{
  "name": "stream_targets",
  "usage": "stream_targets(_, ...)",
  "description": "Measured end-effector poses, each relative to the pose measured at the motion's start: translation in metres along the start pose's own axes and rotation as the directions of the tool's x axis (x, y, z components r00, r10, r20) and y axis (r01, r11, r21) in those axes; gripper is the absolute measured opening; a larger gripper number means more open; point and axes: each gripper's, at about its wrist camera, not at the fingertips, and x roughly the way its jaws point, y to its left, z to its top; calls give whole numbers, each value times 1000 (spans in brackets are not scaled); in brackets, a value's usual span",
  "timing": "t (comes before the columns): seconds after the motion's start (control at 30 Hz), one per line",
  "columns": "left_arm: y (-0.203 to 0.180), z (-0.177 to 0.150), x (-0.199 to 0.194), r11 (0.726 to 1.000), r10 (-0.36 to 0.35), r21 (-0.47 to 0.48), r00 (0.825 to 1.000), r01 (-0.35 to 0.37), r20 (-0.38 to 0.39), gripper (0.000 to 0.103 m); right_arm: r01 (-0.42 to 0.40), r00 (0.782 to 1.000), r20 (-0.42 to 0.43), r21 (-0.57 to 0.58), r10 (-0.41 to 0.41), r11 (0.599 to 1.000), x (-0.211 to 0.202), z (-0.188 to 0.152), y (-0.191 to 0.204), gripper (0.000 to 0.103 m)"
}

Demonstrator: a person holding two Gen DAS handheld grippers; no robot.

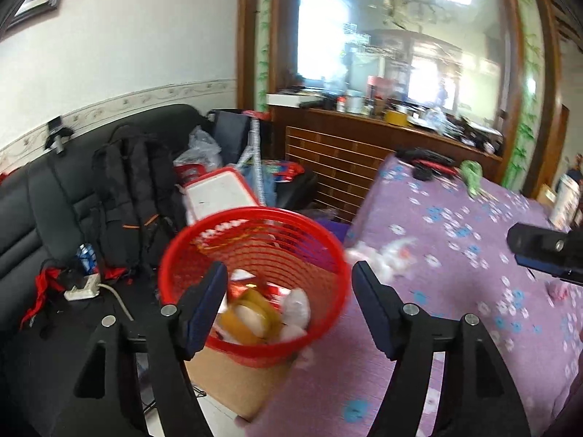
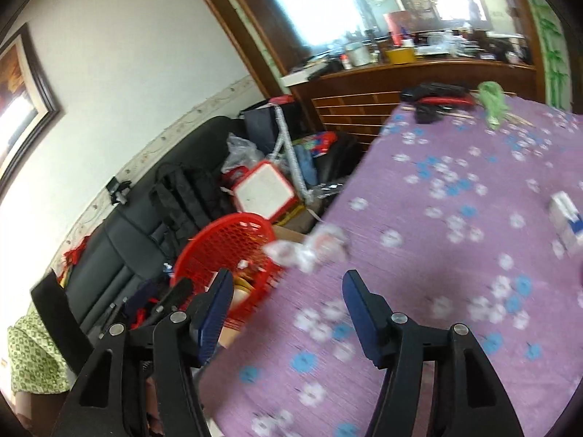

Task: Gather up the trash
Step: 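Grasp the pink crumpled wrapper with the right gripper while the left moves to the medicine box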

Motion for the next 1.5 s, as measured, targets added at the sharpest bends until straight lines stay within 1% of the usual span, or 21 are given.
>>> stream_targets(0.17,-39,-6,-6,996,-65,63,998,66,-16,70,48,998,27,59,-49,997,-33,-17,-40,66)
stream_targets(0.37,-91,-13,-13,980,-141,135,989,147,-52,71,104,991,70,176,-118,979,-81,-29,-93,66)
stream_targets(0.53,-133,-16,-20,954,-210,197,972,227,-106,71,165,973,110,290,-204,943,-122,-32,-144,66)
stream_targets(0.6,-151,-17,-26,936,-250,220,960,273,-129,71,219,956,111,350,-273,911,-139,-31,-171,69)
stream_targets(0.7,-182,-13,-37,901,-314,256,934,350,-170,71,270,937,93,421,-337,866,-155,-28,-205,70)
stream_targets(0.77,-198,-10,-43,876,-355,267,912,401,-205,71,311,929,50,430,-366,848,-154,-23,-225,71)
stream_targets(0.8,-204,-8,-45,864,-374,268,900,425,-222,71,344,922,8,442,-387,828,-152,-20,-240,71)
stream_targets(0.87,-220,-5,-50,832,-425,257,863,492,-274,71,358,918,-14,465,-397,810,-149,-19,-260,71)
stream_targets(0.9,-229,-3,-50,815,-451,243,839,526,-305,71,369,917,-38,462,-398,806,-144,-18,-267,71)
stream_targets(0.93,-236,-3,-48,806,-464,231,824,545,-324,71,379,915,-58,463,-399,802,-138,-17,-273,71)
stream_targets(0.97,-242,-2,-47,802,-469,226,817,553,-337,71,380,915,-63,468,-399,798,-134,-16,-278,71)
stream_targets(1.0,-249,-1,-44,802,-465,224,814,554,-348,71,381,915,-69,467,-397,798,-129,-16,-282,71)
stream_targets(1.13,-272,7,-33,820,-432,229,829,524,-354,71,396,914,-95,419,-394,817,-105,-13,-286,71)
stream_targets(1.17,-276,9,-30,825,-427,222,831,519,-356,71,413,908,-102,393,-407,821,-98,-13,-286,70)
stream_targets(1.2,-280,11,-28,829,-424,217,832,515,-358,71,422,904,-107,378,-414,824,-93,-13,-286,61)
stream_targets(1.23,-283,13,-26,831,-420,215,833,512,-360,71,428,902,-110,364,-418,827,-89,-15,-288,44)
stream_targets(1.27,-286,16,-24,835,-414,214,836,506,-360,71,435,899,-118,353,-422,829,-85,-17,-290,39)
stream_targets(1.33,-293,22,-21,843,-401,217,845,492,-354,71,406,912,-92,355,-400,842,-85,-20,-294,36)
stream_targets(1.4,-305,28,-17,850,-387,223,853,477,-350,71,399,912,-58,349,-406,848,-92,-22,-297,35)
stream_targets(1.47,-318,33,-9,854,-376,226,856,468,-355,71,356,924,-3,373,-382,857,-104,-23,-303,35)
stream_targets(1.5,-328,35,-3,856,-369,226,856,465,-363,71,342,925,21,390,-379,855,-110,-22,-305,35)
